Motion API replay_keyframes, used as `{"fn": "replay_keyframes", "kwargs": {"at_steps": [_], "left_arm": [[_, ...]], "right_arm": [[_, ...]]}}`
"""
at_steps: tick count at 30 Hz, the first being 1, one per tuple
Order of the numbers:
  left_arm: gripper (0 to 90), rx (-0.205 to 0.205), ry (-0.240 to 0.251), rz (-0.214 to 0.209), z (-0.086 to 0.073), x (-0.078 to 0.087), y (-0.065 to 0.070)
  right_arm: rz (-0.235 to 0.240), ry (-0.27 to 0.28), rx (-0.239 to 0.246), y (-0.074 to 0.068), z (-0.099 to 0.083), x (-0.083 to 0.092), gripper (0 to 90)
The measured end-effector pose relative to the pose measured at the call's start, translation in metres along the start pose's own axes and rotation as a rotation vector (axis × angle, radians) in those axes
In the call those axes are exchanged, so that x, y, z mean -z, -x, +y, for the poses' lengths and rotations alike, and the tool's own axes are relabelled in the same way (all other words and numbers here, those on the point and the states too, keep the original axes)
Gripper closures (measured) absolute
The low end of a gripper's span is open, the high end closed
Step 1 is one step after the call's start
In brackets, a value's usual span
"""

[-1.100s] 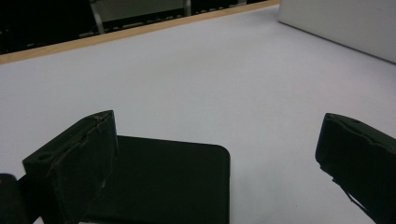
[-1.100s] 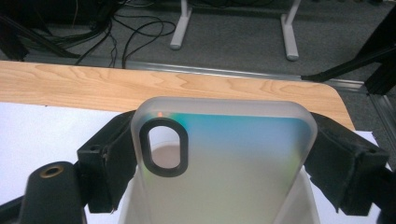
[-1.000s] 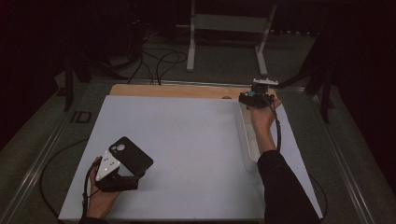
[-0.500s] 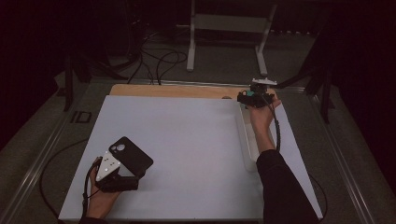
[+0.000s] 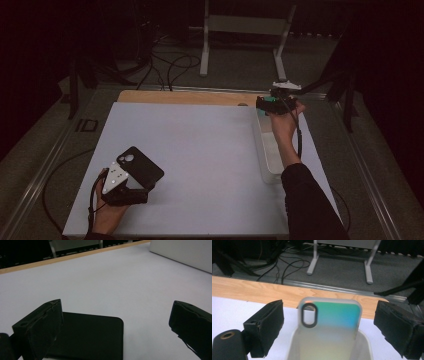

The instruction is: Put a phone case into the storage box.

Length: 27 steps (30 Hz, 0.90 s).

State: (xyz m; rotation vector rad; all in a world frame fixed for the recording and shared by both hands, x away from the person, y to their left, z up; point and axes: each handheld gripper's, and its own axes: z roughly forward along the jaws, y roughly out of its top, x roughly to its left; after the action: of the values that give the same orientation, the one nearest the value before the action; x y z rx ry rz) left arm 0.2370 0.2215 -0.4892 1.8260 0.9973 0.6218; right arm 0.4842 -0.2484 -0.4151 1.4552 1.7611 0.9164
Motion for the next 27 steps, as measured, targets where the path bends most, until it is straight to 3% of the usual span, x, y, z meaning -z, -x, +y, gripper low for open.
{"fn": "replay_keyframes", "kwargs": {"at_steps": [3,8,15,16,27], "left_arm": [[0.1,0.001,0.000,0.000,0.000,0.000,0.000],[0.2,0.003,0.001,0.002,0.000,0.001,0.001],[0.1,0.008,0.004,0.004,0.000,0.001,0.000],[0.1,0.006,0.001,0.005,0.000,0.001,0.000],[0.2,0.000,-0.006,0.005,0.000,-0.001,0.001]], "right_arm": [[0.030,0.008,0.022,-0.003,0.002,0.006,9.1],[0.121,0.017,0.095,-0.017,-0.002,0.025,9.1],[0.183,0.014,0.148,-0.028,-0.010,0.038,9.1],[0.203,0.017,0.180,-0.032,-0.014,0.044,9.2],[0.326,0.028,0.211,-0.042,-0.027,0.077,9.1]]}}
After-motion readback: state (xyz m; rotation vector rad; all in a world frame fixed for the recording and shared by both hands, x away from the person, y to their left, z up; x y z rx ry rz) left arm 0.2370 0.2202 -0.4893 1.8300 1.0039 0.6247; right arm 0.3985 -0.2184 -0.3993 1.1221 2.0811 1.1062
